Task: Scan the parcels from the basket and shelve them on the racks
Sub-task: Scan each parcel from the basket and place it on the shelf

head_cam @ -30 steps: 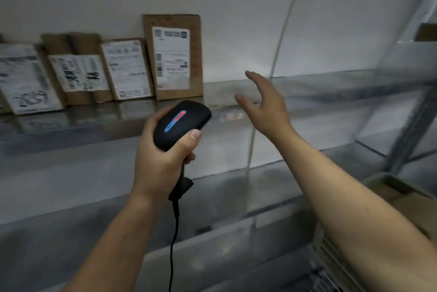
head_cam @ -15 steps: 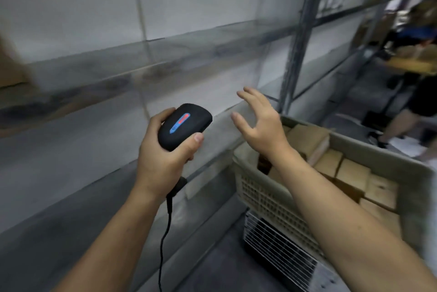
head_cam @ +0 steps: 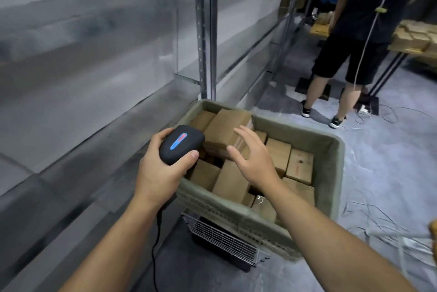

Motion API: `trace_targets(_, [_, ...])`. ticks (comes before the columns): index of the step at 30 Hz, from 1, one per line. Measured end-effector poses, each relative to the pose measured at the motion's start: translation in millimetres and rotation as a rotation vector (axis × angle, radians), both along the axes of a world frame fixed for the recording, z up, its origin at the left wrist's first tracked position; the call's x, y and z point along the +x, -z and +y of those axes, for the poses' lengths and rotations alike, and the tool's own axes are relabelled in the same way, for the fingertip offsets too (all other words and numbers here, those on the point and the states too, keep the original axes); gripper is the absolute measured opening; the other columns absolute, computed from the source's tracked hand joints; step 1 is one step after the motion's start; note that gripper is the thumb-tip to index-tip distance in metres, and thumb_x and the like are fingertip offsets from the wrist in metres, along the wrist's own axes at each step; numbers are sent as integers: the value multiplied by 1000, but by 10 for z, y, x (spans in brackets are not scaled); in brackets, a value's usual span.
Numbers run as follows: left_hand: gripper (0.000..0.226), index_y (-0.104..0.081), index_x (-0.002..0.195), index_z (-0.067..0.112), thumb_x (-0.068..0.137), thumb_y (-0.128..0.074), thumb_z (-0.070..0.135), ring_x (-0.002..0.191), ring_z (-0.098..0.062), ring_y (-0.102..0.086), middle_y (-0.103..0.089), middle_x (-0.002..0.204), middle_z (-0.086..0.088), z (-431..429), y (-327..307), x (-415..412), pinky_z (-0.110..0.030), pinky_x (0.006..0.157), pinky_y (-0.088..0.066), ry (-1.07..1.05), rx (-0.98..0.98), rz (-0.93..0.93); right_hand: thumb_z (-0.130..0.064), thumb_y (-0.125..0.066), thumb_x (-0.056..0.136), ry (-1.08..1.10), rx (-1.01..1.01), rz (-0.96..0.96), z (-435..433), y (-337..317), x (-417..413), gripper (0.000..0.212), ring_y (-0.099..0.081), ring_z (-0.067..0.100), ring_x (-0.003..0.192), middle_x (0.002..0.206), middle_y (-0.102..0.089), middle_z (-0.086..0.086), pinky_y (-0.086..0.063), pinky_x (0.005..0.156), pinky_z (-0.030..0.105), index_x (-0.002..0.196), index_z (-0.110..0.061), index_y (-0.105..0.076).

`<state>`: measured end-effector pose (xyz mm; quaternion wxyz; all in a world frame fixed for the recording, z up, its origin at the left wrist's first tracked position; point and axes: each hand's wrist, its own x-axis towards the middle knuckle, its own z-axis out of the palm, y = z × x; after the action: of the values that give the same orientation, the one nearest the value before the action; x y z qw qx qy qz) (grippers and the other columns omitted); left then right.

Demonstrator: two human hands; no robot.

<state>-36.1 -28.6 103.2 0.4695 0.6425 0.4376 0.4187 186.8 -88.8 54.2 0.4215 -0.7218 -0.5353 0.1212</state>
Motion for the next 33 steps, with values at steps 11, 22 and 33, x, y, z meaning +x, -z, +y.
trace_targets(11, [66, -59, 116, 53, 54, -81, 58, 86, -20, -70, -72, 102, 23, 292, 473, 504, -54, 91, -59, 64, -156, 150, -41, -59, 100, 115, -273, 199, -33, 765, 377, 57, -25, 11, 149, 161, -33, -2, -18, 114, 23, 152, -25, -42])
trace_targets(22, [67, -56, 118, 55, 56, -82, 59, 99, -22, -71, -71, 114, 13, 1067, 1007, 651, -58, 92, -58, 203, -282, 193, -48, -65, 94, 358, -610, 324, 507, 1448, 65, 75, -26, 27, 149, 163, -25, 2, -26, 122, 41, 157, -25, -33])
trace_targets(33, [62, -54, 114, 64, 58, -81, 59, 100, -26, -72, -70, 114, 19, 1655, 1325, 722, -57, 91, -58, 316, -344, 242, -63, -70, 83, 658, -903, 335, 1066, 1683, -142, 103, 29, 29, 150, 162, 34, -2, -9, 115, 73, 156, -50, 2])
